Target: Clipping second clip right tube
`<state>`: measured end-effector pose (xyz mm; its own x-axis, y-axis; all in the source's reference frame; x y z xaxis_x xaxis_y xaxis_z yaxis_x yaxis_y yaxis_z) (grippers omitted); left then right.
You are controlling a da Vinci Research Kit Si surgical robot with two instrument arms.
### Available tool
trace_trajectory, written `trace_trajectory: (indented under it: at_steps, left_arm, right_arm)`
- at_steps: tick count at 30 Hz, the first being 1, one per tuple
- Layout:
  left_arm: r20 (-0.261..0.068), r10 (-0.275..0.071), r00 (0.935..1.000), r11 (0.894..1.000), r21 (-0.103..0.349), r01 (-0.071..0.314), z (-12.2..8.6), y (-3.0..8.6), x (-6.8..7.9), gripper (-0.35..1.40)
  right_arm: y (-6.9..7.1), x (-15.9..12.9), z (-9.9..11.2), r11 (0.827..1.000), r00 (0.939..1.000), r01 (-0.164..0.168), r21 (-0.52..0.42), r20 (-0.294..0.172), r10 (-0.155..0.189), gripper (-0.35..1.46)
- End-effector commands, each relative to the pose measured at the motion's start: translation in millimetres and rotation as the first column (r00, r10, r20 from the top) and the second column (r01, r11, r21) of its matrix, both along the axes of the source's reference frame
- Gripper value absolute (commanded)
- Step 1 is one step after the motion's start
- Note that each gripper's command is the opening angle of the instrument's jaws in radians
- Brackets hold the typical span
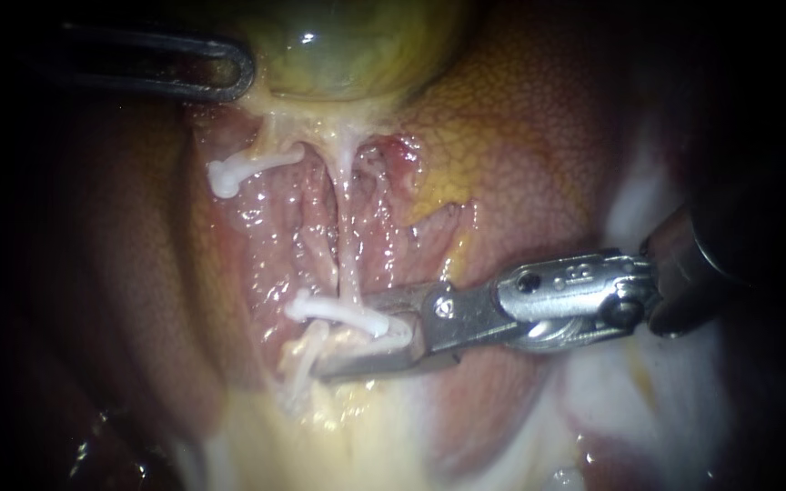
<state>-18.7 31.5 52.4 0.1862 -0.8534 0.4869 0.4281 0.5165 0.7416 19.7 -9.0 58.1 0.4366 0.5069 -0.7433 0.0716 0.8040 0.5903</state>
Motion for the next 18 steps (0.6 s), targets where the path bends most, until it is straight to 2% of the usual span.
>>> trace_trajectory:
  at_steps: [1, 3, 6, 9, 13, 18]
  left_arm:
    - [0.000, 0.000, 1.0000, 1.000, 0.000, 0.000, 0.0, 0.0, 0.0, -0.35]
    - [0.000, 0.000, 1.0000, 1.000, 0.000, 0.000, 0.0, 0.0, 0.0, -0.35]
    - [0.000, 0.000, 1.0000, 1.000, 0.000, 0.000, 0.0, 0.0, 0.0, -0.35]
    - [0.000, 0.000, 1.0000, 1.000, 0.000, 0.000, 0.0, 0.0, 0.0, -0.35]
    - [0.000, 0.000, 1.0000, 1.000, 0.000, 0.000, 0.0, 0.0, 0.1, -0.35]
    - [0.000, 0.000, 1.0000, 1.000, 0.000, 0.000, 0.0, 0.0, 0.1, -0.35]
  right_arm:
    - [0.0, 0.0, 0.0, 1.000, 1.0000, 0.002, -0.001, 0.002, -0.002, 0.13]
    - [0.1, 0.0, 0.1, 1.000, 1.0000, -0.005, 0.001, -0.007, 0.005, 0.29]
    - [0.4, 0.0, 0.2, 1.000, 0.9994, -0.022, 0.005, -0.028, 0.022, 0.42]
    - [1.2, -0.2, 0.2, 0.999, 0.9978, -0.044, 0.011, -0.049, 0.044, 0.46]
    - [2.6, -0.7, 0.1, 0.997, 0.9962, -0.078, 0.008, -0.039, 0.078, 0.50]
    - [4.0, -1.8, -0.4, 0.995, 0.9937, -0.097, 0.019, -0.055, 0.098, 0.50]
